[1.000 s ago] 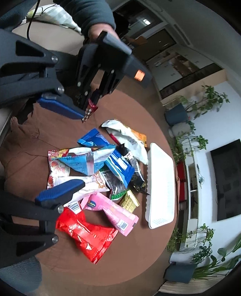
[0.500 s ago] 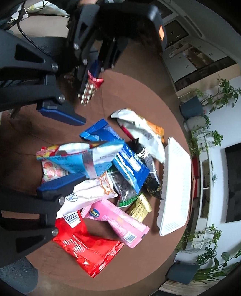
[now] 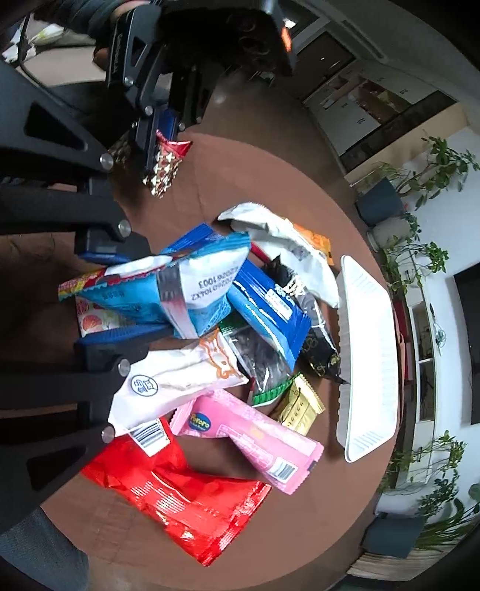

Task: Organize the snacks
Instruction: 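Carry both packets to the white tray and open both tools to drop them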

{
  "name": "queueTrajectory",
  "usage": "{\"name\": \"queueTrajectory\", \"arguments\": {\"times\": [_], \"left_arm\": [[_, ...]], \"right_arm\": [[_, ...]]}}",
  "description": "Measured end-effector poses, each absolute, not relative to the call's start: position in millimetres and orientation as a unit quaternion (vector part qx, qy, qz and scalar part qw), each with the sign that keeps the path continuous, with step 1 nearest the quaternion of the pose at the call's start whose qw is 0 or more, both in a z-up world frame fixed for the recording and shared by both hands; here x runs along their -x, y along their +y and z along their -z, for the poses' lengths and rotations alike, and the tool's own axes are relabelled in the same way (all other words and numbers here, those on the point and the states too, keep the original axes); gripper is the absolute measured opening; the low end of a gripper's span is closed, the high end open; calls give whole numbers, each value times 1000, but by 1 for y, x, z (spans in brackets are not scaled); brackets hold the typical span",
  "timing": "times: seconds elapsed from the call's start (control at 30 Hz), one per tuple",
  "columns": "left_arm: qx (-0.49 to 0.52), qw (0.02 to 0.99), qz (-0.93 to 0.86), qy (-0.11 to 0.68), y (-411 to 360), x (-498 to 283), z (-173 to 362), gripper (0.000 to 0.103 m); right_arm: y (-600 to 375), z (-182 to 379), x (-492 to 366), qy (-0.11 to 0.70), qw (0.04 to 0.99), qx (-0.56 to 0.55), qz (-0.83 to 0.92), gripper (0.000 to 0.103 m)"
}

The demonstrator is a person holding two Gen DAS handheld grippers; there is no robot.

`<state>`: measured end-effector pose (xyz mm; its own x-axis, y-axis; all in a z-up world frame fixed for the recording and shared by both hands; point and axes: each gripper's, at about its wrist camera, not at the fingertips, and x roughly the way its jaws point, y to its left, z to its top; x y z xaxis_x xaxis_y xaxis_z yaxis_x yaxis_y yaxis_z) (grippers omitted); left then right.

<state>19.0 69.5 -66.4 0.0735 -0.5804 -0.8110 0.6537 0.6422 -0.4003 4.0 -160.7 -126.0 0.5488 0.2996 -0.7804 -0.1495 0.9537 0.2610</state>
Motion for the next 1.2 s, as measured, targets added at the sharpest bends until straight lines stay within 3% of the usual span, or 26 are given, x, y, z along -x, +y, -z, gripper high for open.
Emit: {"name": "queueTrajectory", "arguments": {"times": [0.57,0.9,1.2], "left_arm": [[100,770,412,476,104,-50,25,13],[122,801,382,445,119,-150,-15,13],[89,817,344,455,96,-260,-32,13]], "right_arm": [[-205,74,16,393,882,-198,-169,29],[-298,33,-26,329,915,-221,-78,29],[-328,15,-138,328,912,-231,-84,29]]}}
